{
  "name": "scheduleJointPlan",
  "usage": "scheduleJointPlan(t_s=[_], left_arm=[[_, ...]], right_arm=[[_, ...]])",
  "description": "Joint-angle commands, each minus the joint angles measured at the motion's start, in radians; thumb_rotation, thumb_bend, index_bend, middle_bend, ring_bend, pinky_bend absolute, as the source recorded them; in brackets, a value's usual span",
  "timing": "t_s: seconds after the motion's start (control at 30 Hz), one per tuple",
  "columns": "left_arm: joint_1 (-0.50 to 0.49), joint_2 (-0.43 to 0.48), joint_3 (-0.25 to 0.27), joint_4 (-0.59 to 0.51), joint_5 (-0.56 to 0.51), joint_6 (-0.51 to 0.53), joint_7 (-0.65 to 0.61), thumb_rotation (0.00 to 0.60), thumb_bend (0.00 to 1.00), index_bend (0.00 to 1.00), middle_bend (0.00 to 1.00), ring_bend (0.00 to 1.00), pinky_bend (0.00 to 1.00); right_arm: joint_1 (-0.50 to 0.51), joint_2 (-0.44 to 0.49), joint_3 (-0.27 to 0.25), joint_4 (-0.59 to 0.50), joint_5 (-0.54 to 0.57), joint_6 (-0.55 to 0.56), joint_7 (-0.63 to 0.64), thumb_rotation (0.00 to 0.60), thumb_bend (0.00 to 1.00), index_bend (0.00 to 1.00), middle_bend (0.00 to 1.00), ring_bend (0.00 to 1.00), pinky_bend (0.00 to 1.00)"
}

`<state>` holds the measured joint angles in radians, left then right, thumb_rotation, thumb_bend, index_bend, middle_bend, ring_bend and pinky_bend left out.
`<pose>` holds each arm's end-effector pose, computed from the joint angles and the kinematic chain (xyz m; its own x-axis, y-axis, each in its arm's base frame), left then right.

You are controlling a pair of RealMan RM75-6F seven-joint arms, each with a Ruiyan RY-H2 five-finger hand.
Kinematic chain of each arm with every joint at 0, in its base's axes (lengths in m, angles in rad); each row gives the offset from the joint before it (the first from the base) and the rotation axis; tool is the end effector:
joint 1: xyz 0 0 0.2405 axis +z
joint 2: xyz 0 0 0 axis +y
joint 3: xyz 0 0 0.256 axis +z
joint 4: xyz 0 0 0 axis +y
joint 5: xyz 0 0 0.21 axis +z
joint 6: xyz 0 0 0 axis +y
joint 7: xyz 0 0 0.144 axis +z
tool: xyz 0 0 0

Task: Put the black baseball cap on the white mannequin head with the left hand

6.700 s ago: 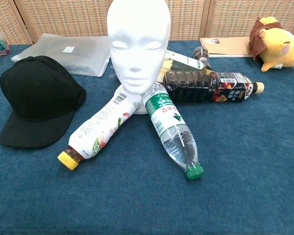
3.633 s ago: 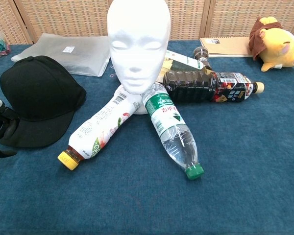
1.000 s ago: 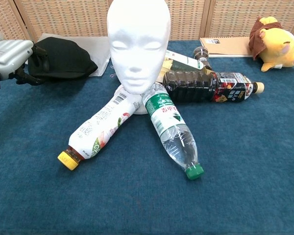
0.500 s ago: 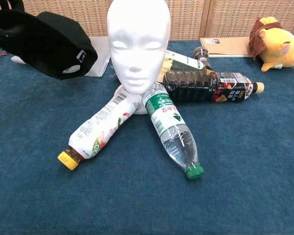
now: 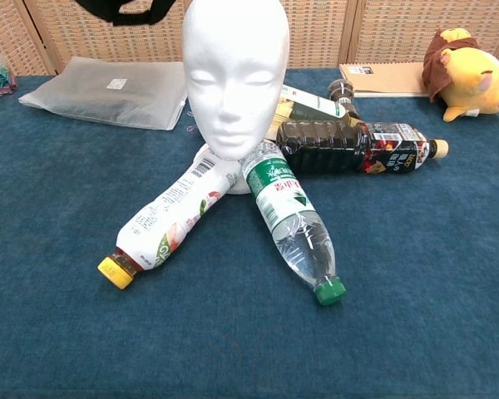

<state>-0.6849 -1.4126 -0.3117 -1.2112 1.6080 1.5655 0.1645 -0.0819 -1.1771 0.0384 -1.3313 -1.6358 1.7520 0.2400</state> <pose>-0.1411 0.3710 0.1481 0.3148 -0.6010 0.7346 0.6766 -0.4007 -0.6178 -0.3468 -0.1202 0.1900 0.3772 0.1667 0.9110 -0.9215 -0.0304 0.3872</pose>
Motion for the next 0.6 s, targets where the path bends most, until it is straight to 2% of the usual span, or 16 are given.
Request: scheduleJointPlan(t_s=[0.03,0.13,0.33,0.6], left_arm=[[-0.042,0.008,-0.042,-0.036,-0.019,-0.015,0.041,0.600,0.49,0.74,0.56,0.49,0.76],[-0.084,-0.023,-0.084,-0.057,-0.039,-0.014,0.061,0.600,0.49,0.74,0.56,0.49,0.76],[-0.160,-0.107,-0.122,-0.055,-0.059,-0.022,0.082,0.600,0.49,0.74,0.56,0.49,0.76],[-0.239,-0.242,-0.105,0.001,-0.051,-0.031,0.072,0.600,0.49,0.74,0.56,0.49,0.76]], right_arm=[[0.003,-0.001,0.002,0.004,0.003,-0.004,0.006,0.600,0.17,0.37,0.34,0.36,0.32],[0.005,-0.003,0.003,0.012,0.008,-0.008,0.016,0.600,0.17,0.37,0.34,0.36,0.32],[0.004,-0.007,0.005,0.025,0.017,-0.012,0.031,0.600,0.17,0.37,0.34,0.36,0.32],[-0.002,-0.013,0.006,0.043,0.031,-0.014,0.049,0.600,0.17,0.37,0.34,0.36,0.31]])
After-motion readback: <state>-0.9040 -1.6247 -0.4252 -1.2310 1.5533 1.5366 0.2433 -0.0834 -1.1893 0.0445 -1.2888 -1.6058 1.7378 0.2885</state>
